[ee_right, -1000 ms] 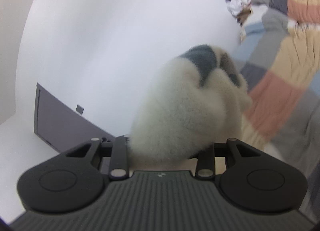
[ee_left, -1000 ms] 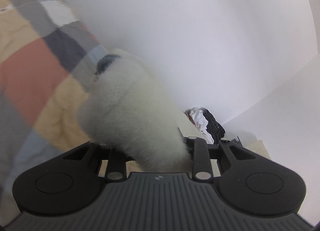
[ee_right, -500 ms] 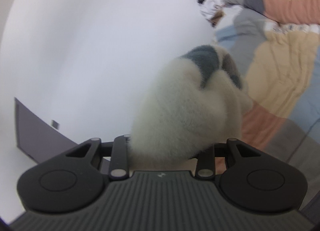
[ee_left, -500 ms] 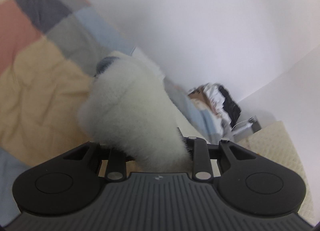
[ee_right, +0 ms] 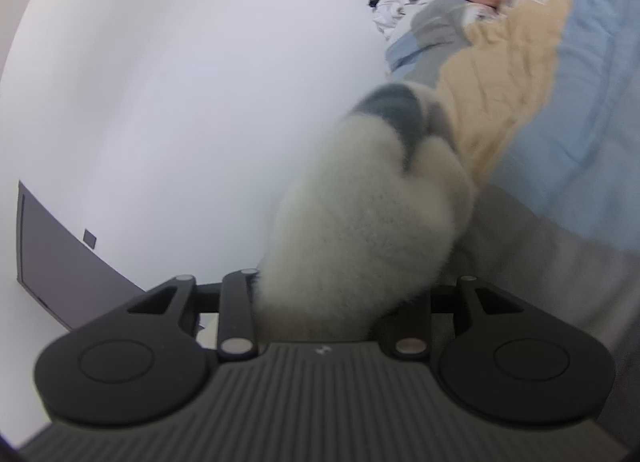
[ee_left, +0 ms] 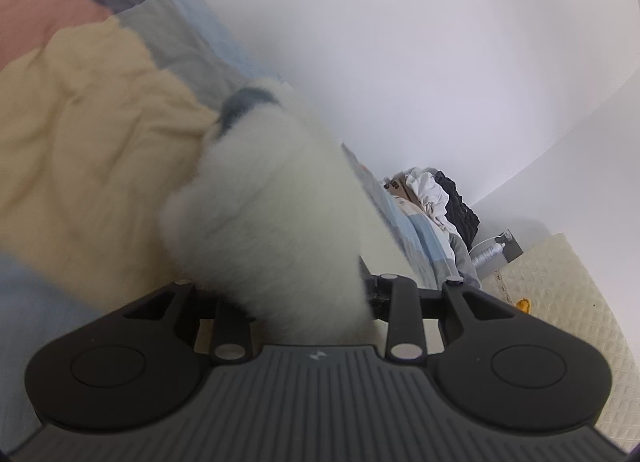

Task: Fold large clothes

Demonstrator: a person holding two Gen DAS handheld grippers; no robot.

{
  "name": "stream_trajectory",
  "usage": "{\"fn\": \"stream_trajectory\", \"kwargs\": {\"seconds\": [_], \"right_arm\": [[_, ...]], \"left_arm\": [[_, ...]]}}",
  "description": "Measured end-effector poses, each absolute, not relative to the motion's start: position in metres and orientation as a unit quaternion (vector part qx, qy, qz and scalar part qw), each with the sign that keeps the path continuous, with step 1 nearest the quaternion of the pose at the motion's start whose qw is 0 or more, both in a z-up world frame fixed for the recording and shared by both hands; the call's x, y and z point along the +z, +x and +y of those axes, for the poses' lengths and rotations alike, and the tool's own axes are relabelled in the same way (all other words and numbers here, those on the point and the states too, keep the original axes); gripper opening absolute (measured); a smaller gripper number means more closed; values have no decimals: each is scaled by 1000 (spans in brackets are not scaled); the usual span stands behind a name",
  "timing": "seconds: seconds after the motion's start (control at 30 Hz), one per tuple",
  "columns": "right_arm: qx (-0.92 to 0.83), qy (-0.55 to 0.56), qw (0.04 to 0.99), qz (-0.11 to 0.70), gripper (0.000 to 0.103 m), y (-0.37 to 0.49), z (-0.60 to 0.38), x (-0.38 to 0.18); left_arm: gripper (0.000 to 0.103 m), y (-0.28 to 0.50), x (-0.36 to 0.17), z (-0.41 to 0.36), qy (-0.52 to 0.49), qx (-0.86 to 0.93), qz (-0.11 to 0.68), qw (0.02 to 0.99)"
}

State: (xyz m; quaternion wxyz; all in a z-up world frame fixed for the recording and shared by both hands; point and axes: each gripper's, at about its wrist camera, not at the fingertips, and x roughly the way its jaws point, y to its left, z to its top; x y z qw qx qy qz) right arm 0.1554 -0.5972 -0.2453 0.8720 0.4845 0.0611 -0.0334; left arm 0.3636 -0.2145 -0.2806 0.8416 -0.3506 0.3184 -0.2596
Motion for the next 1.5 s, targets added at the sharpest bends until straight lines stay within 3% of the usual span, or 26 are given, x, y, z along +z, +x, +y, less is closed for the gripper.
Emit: {"fn": "stream_trajectory", "kwargs": {"seconds": [0.13, 0.2, 0.4, 0.67, 1.1, 1.5], "right_arm": [[-41, 507, 859, 57, 57, 147, -596, -268], [-43, 513, 855, 60, 58, 148, -598, -267], [-80, 522, 843, 106, 64, 148, -597, -247], [-149, 475, 856, 137, 66, 95, -578, -199], [-98, 335, 935, 67, 66, 6, -507, -43], [-41, 232, 969, 71, 66, -64, -427, 20]], "left_arm": [[47, 359, -288, -208, -363, -255, 338, 830], [54, 359, -284, -207, -356, -252, 347, 830], [64, 336, -270, -190, -350, -221, 365, 834], [64, 289, -197, -164, -275, -216, 358, 866], [64, 174, -38, -143, -180, -326, 278, 886], [64, 63, 18, -116, -115, -364, 217, 899]]}}
